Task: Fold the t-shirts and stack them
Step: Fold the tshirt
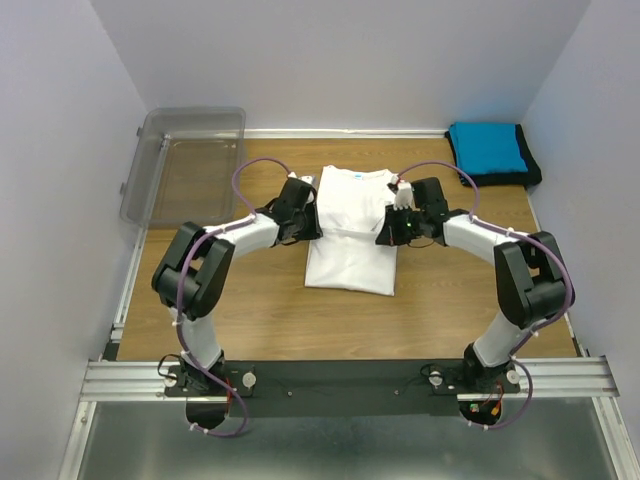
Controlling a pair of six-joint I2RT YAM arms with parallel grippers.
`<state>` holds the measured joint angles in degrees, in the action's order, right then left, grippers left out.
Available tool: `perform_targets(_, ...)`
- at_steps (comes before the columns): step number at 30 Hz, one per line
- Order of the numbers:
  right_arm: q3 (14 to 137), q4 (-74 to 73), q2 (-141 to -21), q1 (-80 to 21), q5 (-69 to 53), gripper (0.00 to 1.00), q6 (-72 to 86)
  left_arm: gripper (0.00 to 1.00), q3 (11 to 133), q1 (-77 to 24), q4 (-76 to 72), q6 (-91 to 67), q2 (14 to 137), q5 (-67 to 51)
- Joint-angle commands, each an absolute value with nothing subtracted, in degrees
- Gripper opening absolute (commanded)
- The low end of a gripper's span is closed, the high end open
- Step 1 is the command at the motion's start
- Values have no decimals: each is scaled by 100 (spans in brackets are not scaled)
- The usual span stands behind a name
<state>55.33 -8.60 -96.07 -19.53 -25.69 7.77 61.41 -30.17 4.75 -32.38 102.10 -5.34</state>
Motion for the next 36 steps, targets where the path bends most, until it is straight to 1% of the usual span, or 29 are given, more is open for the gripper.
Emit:
perform_targets(1,5423,-212,-9852,-1609,-3190,1,1063,17,6573,-2831,185,-2927,10625,-993)
perform_targets(5,5414,18,-10204,-1240,-3199,1,1274,17,6812,-2672,263,-2900,11153,-1063)
perform_targets(9,5405,351,-10563,-967,-3103,1,1538,17,6777,-2558,264,-2944,11259,-1160)
perform_targets(13,5379,334,-10460,-853,-3041,1,1547,17,6706,-2514,325,-2944,11180,-1178)
perform_targets(16,5309,264,-9996,-853,-3286,2,1538,21,6697,-2514,483,-2935,10961,-1178)
perform_targets(17,5256,238,-9880,-853,-3392,2,1651,25,6689,-2514,544,-2918,10769,-1186)
perform_targets(18,5247,237,-9775,-861,-3514,3,1731,28,6662,-2522,562,-2927,10654,-1195)
perform_targets(19,5221,255,-9660,-870,-3872,3,1818,31,6575,-2522,580,-2927,10531,-1213)
perform_targets(20,5221,255,-9511,-975,-4041,4,1915,37,6513,-2531,571,-2944,10251,-1204)
perform_targets(22,5194,255,-9387,-1194,-4349,4,2135,43,6294,-2549,571,-2997,9959,-1152)
perform_targets(25,5142,264,-9351,-1809,-4588,5,2372,47,6003,-2575,580,-3094,9379,-976)
perform_targets(27,5115,351,-9474,-2292,-4816,5,2548,51,5696,-2584,589,-3129,8992,-722)
perform_targets(29,5028,465,-9571,-2765,-4851,5,2654,52,5355,-2593,624,-3199,8659,-563)
perform_targets(30,4940,796,-9684,-3003,-4860,4,2881,52,5152,-2593,676,-3243,8483,-345)
perform_targets(35,4502,1536,-10202,-3217,-4878,4,3418,52,4660,-2593,747,-3331,8043,-106)
perform_targets(36,4387,2025,-10291,-3217,-4904,4,3697,52,4580,-2593,764,-3375,7990,-53)
